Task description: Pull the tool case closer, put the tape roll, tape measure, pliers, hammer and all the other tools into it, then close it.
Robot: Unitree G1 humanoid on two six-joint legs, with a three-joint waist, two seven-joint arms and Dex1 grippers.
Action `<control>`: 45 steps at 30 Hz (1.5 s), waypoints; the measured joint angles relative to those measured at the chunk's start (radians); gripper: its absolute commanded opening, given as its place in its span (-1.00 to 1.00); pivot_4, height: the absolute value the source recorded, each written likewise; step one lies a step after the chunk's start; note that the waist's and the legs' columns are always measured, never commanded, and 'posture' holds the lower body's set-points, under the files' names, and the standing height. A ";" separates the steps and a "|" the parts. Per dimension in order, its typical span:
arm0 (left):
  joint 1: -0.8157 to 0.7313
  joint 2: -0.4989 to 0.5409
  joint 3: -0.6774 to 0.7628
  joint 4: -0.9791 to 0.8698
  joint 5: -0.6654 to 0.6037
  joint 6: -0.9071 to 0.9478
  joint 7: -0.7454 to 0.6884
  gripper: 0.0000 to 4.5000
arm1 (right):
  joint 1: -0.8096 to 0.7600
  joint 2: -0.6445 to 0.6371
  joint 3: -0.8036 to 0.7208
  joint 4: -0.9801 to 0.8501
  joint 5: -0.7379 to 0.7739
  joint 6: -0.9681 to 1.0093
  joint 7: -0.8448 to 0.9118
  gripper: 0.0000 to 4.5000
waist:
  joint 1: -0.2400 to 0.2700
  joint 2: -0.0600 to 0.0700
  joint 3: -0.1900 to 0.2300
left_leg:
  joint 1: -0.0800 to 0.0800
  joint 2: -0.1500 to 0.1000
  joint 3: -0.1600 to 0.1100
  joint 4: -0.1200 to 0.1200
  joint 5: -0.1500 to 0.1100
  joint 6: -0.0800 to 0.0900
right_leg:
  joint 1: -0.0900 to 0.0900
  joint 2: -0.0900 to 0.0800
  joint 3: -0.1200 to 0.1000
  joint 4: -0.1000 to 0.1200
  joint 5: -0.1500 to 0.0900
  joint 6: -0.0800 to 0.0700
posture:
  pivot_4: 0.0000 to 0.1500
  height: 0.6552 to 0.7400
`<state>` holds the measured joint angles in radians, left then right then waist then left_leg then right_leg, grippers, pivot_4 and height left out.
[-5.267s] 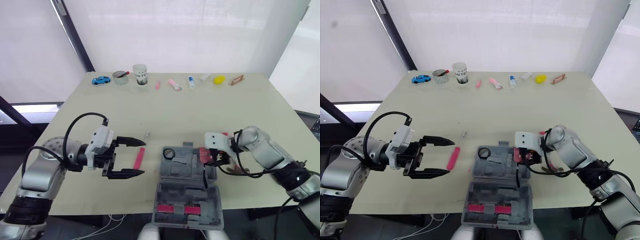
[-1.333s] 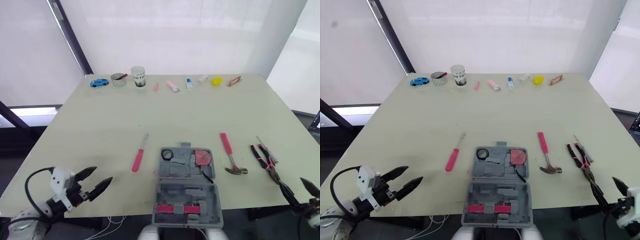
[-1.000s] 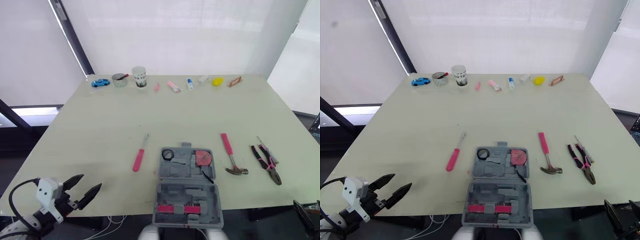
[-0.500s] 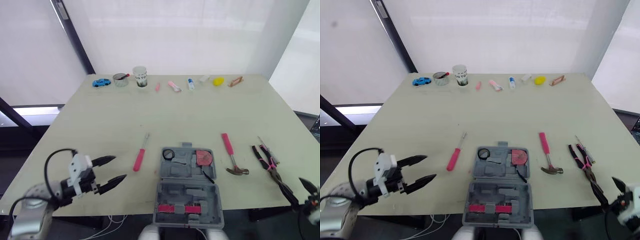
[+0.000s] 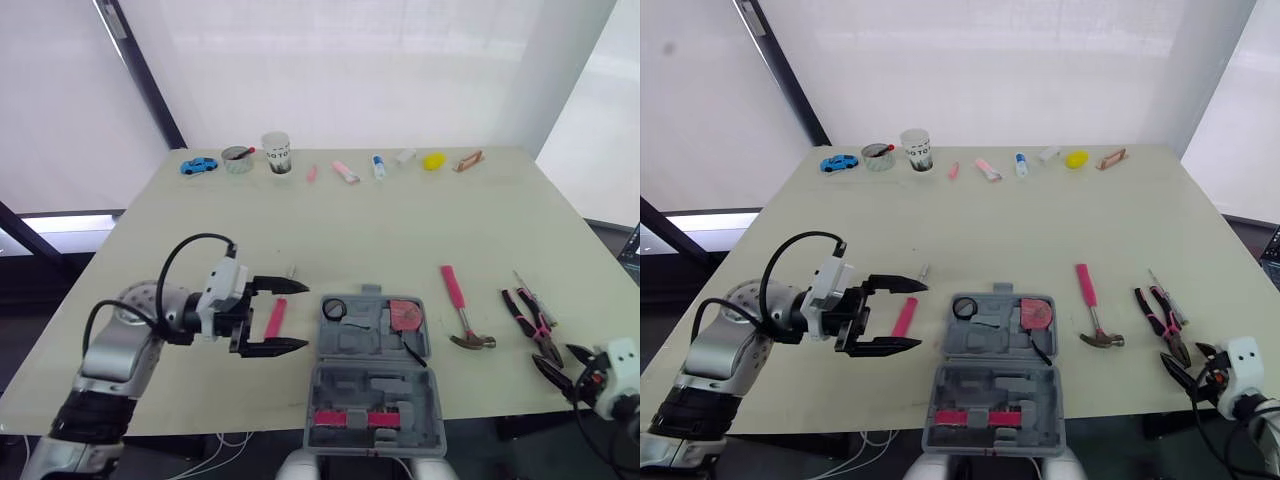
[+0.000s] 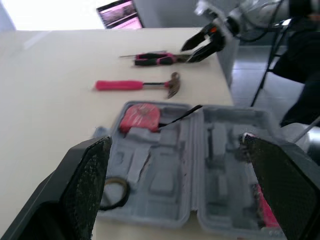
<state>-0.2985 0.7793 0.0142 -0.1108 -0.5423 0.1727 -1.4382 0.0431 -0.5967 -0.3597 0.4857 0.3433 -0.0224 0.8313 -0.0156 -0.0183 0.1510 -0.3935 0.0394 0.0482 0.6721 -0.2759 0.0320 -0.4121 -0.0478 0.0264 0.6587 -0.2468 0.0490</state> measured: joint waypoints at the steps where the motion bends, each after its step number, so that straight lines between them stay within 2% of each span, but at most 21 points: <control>1: -0.005 0.000 -0.002 -0.002 -0.002 0.003 -0.001 1.00 | -0.005 -0.001 0.000 0.006 -0.002 -0.002 0.002 0.99 | 0.000 0.000 0.000 | 0.000 0.000 0.000 0.000 0.000 0.000 | 0.000 0.000 0.000 0.000 0.000 0.000 | 1.00 1.00; 9: -0.054 -0.001 -0.027 -0.081 -0.031 0.069 -0.003 1.00 | -0.088 -0.004 0.008 0.109 -0.019 -0.027 0.022 0.99 | -0.001 -0.001 0.000 | 0.001 0.000 0.000 0.001 0.000 0.000 | 0.001 0.000 0.001 0.000 0.000 0.001 | 1.00 1.00; 12: -0.055 -0.001 -0.027 -0.094 -0.035 0.086 0.000 1.00 | -0.101 -0.005 0.009 0.131 -0.025 -0.035 0.023 0.64 | -0.002 -0.001 0.000 | 0.001 0.000 0.000 0.001 0.000 0.000 | 0.002 0.001 0.001 0.000 0.000 0.000 | 1.00 1.00; 16: -0.054 -0.001 -0.027 -0.111 -0.039 0.095 0.003 1.00 | -0.112 -0.006 0.012 0.154 -0.040 -0.058 0.020 -0.21 | -0.002 -0.001 0.000 | 0.002 0.000 0.000 0.001 0.000 0.000 | 0.002 0.001 0.001 0.001 0.000 0.000 | 1.00 1.00; 17: -0.054 -0.002 -0.027 -0.115 -0.043 0.102 0.004 1.00 | -0.113 -0.007 0.021 0.155 -0.048 -0.073 0.019 -0.48 | -0.002 -0.001 0.000 | 0.002 0.000 0.000 0.001 0.000 0.000 | 0.002 0.001 0.001 0.001 0.000 0.000 | 1.00 1.00; 18: -0.053 -0.002 -0.027 -0.115 -0.044 0.105 0.004 1.00 | -0.113 -0.007 0.024 0.155 -0.050 -0.078 0.019 -0.56 | -0.002 -0.001 0.000 | 0.002 0.000 0.000 0.001 0.000 0.000 | 0.002 0.001 0.001 0.001 0.000 0.000 | 1.00 1.00; 30: -0.049 -0.019 -0.026 -0.115 -0.050 0.106 0.006 1.00 | -0.081 -0.007 0.033 0.102 -0.066 -0.094 0.010 -0.56 | -0.001 -0.001 0.000 | 0.001 0.001 0.000 0.001 0.000 0.000 | 0.001 0.001 0.001 0.001 0.000 0.000 | 1.00 1.00; 34: -0.047 -0.020 -0.024 -0.115 -0.052 0.109 0.007 1.00 | 0.001 -0.008 0.041 -0.061 -0.052 -0.043 0.015 -0.56 | 0.002 0.002 0.001 | 0.001 0.000 0.000 0.001 0.000 0.000 | 0.001 0.001 0.001 0.001 0.000 0.000 | 1.00 1.00; 38: -0.047 -0.021 -0.024 -0.115 -0.052 0.109 0.007 1.00 | 0.021 -0.027 0.040 -0.167 -0.032 -0.002 0.022 -0.56 | 0.000 0.002 0.002 | 0.001 0.000 0.000 0.001 0.000 0.000 | 0.001 0.001 0.001 0.001 0.000 0.001 | 1.00 1.00; 39: -0.050 -0.022 -0.022 -0.095 -0.053 0.108 0.002 1.00 | 0.041 -0.077 0.043 -0.317 -0.015 0.088 0.032 -0.56 | 0.002 0.005 0.003 | 0.001 0.000 0.000 0.002 0.000 0.000 | 0.001 0.001 0.001 0.001 0.000 0.001 | 1.00 1.00; 42: -0.066 -0.024 -0.021 -0.063 -0.053 0.105 -0.004 1.00 | 0.032 -0.142 0.048 -0.478 0.023 0.192 0.052 -0.56 | 0.001 0.005 0.003 | 0.001 0.000 -0.001 0.002 0.000 0.000 | 0.001 0.001 0.001 0.002 0.000 0.001 | 1.00 1.00; 45: -0.080 -0.024 -0.017 -0.028 -0.055 0.104 -0.021 1.00 | -0.017 -0.206 0.116 -0.648 0.036 0.324 0.061 -0.56 | 0.001 0.004 0.003 | 0.000 0.000 -0.001 0.002 0.000 0.000 | 0.000 0.002 -0.001 0.002 0.000 0.000 | 1.00 1.00</control>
<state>-0.3784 0.7553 -0.0032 -0.1391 -0.5972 0.2769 -1.4591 0.0259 -0.8029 -0.2435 -0.1624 0.3790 0.3018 0.8920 -0.0148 -0.0143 0.1544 -0.3933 0.0399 0.0470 0.6739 -0.2759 0.0319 -0.4116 -0.0461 0.0255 0.6605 -0.2466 0.0495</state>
